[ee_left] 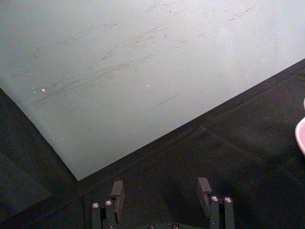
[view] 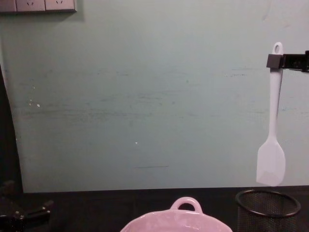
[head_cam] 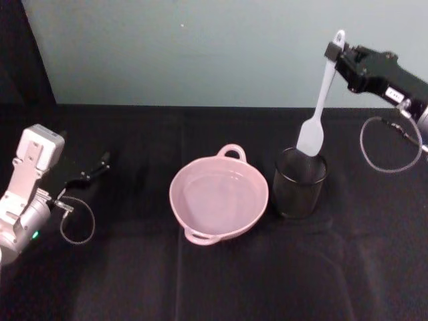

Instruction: Use the one hand to pick up the spoon and stir the clear water in the bowl.

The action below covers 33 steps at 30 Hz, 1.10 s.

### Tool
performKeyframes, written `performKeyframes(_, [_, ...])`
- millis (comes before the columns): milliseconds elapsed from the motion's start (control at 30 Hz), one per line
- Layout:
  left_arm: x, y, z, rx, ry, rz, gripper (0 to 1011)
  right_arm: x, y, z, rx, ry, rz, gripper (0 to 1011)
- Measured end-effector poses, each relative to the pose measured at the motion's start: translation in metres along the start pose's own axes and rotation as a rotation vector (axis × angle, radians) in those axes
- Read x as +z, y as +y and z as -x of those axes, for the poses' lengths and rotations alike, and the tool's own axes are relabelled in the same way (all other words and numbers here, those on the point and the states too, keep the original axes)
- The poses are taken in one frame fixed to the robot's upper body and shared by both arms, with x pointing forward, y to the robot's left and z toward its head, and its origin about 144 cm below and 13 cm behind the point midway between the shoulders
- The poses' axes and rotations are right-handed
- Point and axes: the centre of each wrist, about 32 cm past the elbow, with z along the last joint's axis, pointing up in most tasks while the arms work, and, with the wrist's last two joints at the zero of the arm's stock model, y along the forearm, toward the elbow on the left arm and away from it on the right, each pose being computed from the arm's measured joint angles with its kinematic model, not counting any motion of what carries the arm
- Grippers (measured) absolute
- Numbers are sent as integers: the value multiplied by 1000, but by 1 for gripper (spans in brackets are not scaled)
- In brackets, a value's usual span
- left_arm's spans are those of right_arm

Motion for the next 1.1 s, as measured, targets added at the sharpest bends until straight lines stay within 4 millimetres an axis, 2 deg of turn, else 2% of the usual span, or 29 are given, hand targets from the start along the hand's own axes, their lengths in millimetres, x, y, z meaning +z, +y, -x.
performKeyframes(833, [0, 0, 0, 0, 0, 0, 1011, -2, 0, 0, -1, 2, 4, 118])
performKeyframes(1100, [0, 0, 0, 0, 0, 0, 1011, -3, 20, 22, 94, -35, -20, 118])
